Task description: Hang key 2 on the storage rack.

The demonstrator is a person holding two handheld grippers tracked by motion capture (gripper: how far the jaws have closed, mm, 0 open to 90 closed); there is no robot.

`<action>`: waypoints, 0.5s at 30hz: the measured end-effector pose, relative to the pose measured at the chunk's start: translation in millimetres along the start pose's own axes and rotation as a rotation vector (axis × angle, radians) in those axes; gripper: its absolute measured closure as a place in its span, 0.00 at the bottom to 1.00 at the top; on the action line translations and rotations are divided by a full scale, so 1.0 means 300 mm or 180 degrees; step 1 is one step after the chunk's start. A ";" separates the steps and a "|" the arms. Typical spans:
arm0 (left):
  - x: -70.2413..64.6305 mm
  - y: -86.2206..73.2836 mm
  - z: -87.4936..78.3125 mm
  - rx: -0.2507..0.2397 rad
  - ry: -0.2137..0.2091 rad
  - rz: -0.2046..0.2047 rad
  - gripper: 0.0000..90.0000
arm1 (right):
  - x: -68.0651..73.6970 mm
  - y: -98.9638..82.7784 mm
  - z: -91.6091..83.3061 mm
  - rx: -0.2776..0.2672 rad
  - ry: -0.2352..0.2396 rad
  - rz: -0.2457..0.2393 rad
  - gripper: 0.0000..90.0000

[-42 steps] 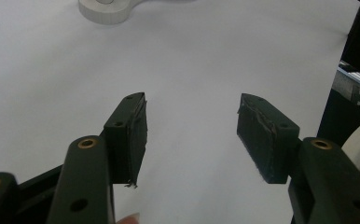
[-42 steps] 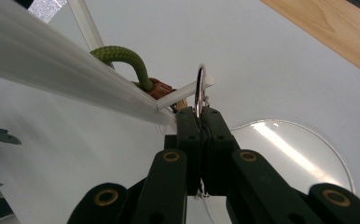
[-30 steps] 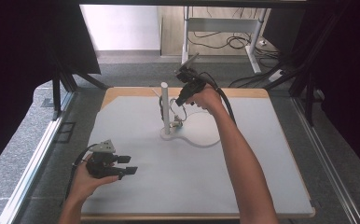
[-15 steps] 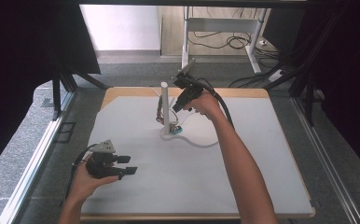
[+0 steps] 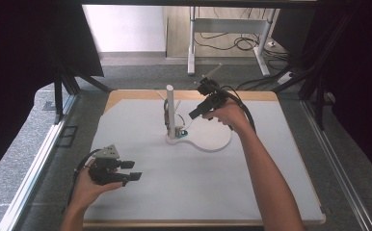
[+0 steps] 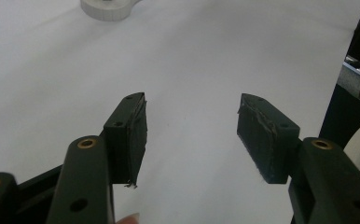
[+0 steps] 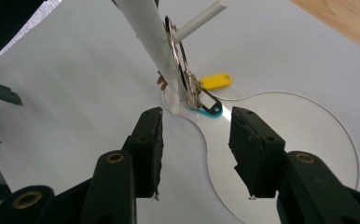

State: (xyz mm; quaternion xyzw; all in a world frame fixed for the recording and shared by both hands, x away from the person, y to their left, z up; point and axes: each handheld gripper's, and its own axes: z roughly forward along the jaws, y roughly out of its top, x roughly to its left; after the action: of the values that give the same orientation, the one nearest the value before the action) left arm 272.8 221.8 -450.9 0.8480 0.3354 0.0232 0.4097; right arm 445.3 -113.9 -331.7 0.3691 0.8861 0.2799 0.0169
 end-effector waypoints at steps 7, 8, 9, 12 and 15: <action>-0.008 0.002 0.001 0.0027 0.0032 0.0023 0.48 | 0.000 -0.126 -0.054 -0.0199 0.0020 -0.0018 0.57; -0.009 0.002 0.002 0.0029 0.0035 0.0023 0.48 | -0.002 -0.146 -0.061 -0.0227 0.0020 -0.0032 0.57; -0.010 0.001 0.002 0.0030 0.0038 0.0020 0.48 | -0.004 -0.167 -0.069 -0.0252 0.0026 -0.0041 0.56; -0.013 0.000 0.005 0.0053 0.0049 0.0020 0.48 | -0.013 -0.241 -0.090 -0.0364 0.0071 -0.0025 0.56; -0.015 -0.001 0.009 0.0070 0.0052 0.0030 0.48 | -0.025 -0.324 -0.109 -0.0456 0.0082 -0.0008 0.55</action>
State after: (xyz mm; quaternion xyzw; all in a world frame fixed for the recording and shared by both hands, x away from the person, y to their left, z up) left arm 270.1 217.6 -451.8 0.8538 0.3350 0.0283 0.3975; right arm 380.4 -189.9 -354.9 0.3623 0.8643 0.3473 0.0322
